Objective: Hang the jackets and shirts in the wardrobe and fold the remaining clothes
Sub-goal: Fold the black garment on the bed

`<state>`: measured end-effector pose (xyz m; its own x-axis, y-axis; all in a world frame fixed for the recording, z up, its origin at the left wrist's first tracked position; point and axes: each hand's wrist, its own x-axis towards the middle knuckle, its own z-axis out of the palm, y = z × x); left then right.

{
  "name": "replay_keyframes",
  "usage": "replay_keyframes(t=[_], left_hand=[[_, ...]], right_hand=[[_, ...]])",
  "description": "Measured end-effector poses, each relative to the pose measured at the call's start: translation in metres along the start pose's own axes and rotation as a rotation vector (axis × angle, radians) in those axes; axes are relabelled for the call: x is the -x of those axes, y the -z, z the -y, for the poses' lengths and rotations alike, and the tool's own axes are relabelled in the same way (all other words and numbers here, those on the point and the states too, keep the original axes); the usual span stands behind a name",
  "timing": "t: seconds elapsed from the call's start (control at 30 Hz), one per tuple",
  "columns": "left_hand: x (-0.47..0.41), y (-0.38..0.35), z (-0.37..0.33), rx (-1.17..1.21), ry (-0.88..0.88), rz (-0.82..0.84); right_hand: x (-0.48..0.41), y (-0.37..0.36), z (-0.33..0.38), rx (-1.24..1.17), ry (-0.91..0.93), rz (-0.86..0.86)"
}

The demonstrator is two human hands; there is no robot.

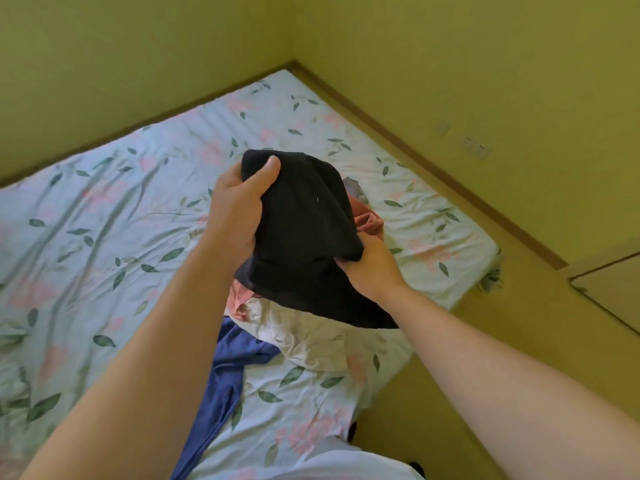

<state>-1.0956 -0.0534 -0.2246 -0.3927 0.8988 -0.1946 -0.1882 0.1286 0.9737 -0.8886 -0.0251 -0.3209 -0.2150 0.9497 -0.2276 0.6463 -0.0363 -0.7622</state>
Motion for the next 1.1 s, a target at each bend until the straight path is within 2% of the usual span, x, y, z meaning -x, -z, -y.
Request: replay_keyframes(t=[0.07, 0.17, 0.23, 0.3, 0.33, 0.4, 0.43, 0.47, 0.57, 0.67, 0.73, 0.83, 0.9, 1.0, 1.1], left_hand=[[-0.005, -0.003, -0.010, -0.118, -0.042, -0.092], [-0.006, -0.006, -0.017, -0.522, -0.033, -0.182], [0.005, -0.008, -0.019, -0.822, -0.131, -0.164], [0.017, -0.017, -0.024, -0.934, -0.342, -0.001], [0.023, -0.024, -0.028, -0.896, -0.386, 0.169], [0.038, -0.045, -0.033, -0.786, -0.341, 0.516], [0.043, -0.055, -0.032, -0.809, -0.355, 0.586], [0.044, -0.065, -0.030, -0.874, -0.405, 0.568], [0.037, -0.082, -0.030, -0.967, -0.574, 0.260], [0.028, -0.092, -0.050, -0.827, -0.531, 0.096], [0.029, -0.106, -0.069, -0.784, -0.578, 0.103], [0.042, -0.137, -0.099, -0.708, -0.682, 0.179], [0.051, -0.154, -0.122, -0.594, -0.753, 0.159], [0.062, -0.168, -0.159, -0.367, -0.866, 0.093], [0.068, -0.177, -0.188, -0.355, -0.968, 0.111]], right_hand=[[0.000, 0.023, 0.020, -0.033, 0.030, -0.027], [0.004, 0.054, 0.044, -0.063, 0.092, -0.060], [0.006, 0.071, 0.059, -0.067, 0.120, -0.071], [0.008, 0.086, 0.075, -0.043, 0.165, -0.108], [0.010, 0.093, 0.083, -0.047, 0.181, -0.135], [0.016, 0.107, 0.098, -0.089, 0.195, -0.175], [0.019, 0.113, 0.102, -0.101, 0.202, -0.185], [0.023, 0.118, 0.105, -0.091, 0.214, -0.192], [0.036, 0.138, 0.103, -0.012, 0.278, -0.236], [0.048, 0.156, 0.090, 0.170, 0.283, -0.232], [0.055, 0.160, 0.082, 0.267, 0.269, -0.215], [0.057, 0.157, 0.061, 0.266, 0.259, -0.298], [0.058, 0.155, 0.039, 0.251, 0.138, -0.313], [0.060, 0.153, 0.002, 0.264, -0.036, -0.246], [0.062, 0.155, -0.022, 0.078, -0.132, -0.258]])
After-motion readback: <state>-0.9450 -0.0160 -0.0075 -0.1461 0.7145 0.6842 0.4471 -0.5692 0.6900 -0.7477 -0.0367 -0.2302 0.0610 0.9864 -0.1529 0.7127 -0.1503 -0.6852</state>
